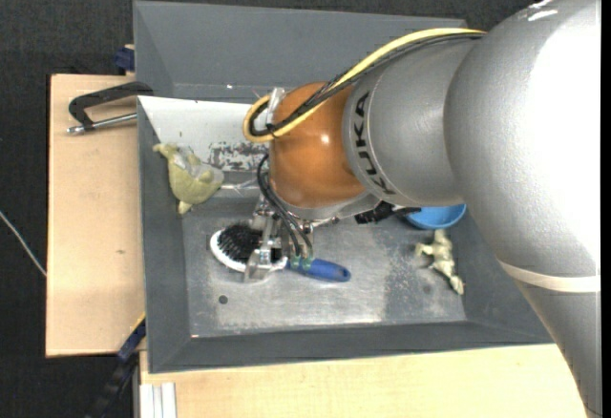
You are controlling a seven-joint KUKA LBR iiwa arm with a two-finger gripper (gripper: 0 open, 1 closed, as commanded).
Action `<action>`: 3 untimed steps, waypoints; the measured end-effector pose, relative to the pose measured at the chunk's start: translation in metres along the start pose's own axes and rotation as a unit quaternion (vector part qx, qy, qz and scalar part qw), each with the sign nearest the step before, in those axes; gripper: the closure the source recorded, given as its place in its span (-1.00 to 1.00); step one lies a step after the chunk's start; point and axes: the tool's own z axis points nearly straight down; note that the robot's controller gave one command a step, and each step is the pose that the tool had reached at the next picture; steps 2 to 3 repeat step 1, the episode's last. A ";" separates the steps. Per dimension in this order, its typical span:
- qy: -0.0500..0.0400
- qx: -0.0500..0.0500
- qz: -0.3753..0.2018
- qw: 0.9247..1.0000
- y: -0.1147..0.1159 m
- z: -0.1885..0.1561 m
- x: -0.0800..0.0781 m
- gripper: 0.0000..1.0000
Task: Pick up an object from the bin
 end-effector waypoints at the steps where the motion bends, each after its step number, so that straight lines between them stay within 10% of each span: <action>1: -0.006 -0.002 -0.003 1.000 0.018 -0.125 -0.007 1.00; 3: -0.006 -0.002 -0.003 1.000 0.018 -0.125 -0.007 1.00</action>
Offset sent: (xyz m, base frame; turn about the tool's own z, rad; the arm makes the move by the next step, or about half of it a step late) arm 0.0069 0.0146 0.1193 -0.0033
